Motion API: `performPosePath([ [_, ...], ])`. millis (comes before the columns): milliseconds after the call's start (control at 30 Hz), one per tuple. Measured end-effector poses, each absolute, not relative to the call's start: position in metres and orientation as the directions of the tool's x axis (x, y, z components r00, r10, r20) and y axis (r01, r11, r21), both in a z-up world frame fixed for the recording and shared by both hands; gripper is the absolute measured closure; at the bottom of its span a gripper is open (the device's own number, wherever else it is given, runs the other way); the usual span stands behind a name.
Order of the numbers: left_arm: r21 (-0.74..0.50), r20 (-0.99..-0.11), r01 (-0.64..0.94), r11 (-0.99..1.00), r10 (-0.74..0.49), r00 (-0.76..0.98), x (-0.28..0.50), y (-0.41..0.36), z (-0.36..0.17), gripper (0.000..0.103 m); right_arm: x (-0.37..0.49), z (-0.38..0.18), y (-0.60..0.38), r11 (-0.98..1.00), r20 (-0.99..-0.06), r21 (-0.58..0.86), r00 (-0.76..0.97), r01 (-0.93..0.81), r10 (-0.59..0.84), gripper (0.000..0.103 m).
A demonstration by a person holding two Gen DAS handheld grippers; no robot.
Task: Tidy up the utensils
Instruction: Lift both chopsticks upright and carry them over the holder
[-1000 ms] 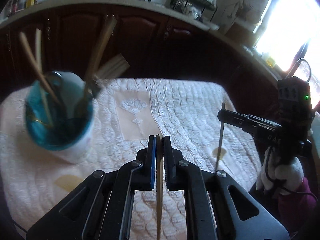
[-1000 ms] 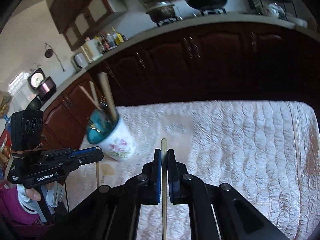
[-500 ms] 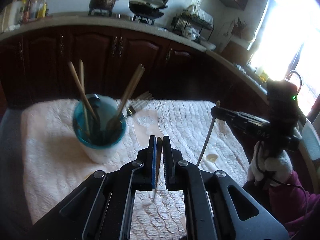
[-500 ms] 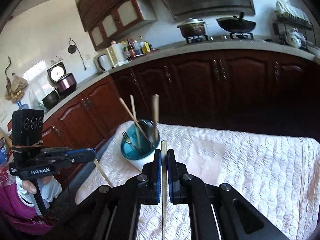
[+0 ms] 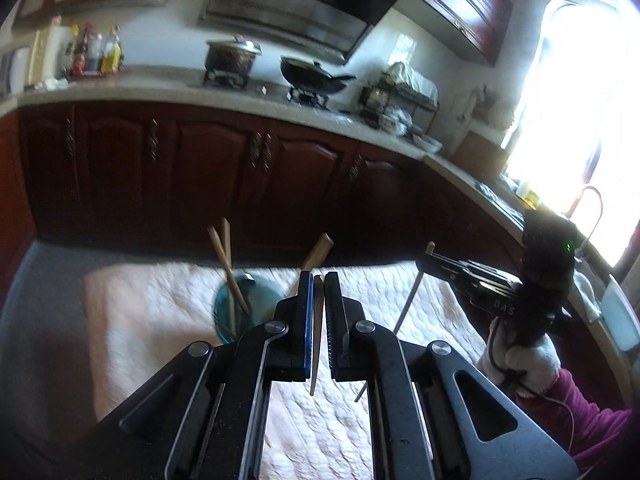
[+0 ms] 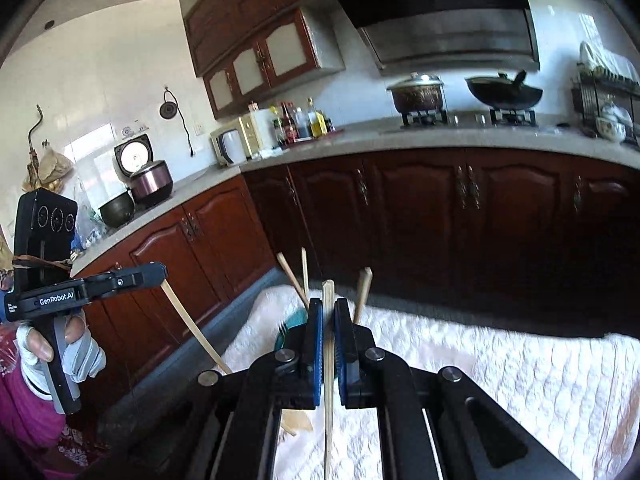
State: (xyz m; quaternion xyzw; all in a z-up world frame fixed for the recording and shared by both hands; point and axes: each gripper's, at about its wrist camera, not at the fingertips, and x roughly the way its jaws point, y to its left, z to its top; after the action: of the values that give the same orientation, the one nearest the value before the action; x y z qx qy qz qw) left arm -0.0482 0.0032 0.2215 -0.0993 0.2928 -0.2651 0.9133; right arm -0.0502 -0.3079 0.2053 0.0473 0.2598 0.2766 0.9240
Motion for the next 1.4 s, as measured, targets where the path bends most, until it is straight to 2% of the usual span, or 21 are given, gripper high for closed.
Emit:
performPosePath([
  [300,-0.289,-0.440,0.367,0.884,-0.463,0.769,-0.024,0.026,0.244,0.099,-0.016,0.233,-0.263,0.839,-0.402,0.204,0.739,-0.504,0.541,0.098],
  [600,-0.233,-0.474,0.302,0.925,-0.379,0.795,0.005,0.032,0.219,0.099,0.024,0.232,-0.238,0.838,-0.406,0.215,0.734,-0.502,0.544,0.098],
  [700,-0.206,-0.477,0.285,0.936,-0.351,0.806,0.010,0.030,0.209,0.099,0.036,0.233,-0.228,0.855,-0.393,0.180,0.762,-0.486,0.516,0.098],
  [967,-0.204,-0.507,0.280,0.938,-0.346,0.789,0.024,0.021,0.188,0.099,0.061,0.227,-0.208,0.880,-0.369,0.130,0.801,-0.457,0.471,0.098],
  [1400,-0.234,-0.567,0.274,0.933,-0.360,0.741,0.035,0.009,0.148,0.099,0.089,0.176,-0.200,0.891,-0.467,0.146,0.764,-0.431,0.446,0.098],
])
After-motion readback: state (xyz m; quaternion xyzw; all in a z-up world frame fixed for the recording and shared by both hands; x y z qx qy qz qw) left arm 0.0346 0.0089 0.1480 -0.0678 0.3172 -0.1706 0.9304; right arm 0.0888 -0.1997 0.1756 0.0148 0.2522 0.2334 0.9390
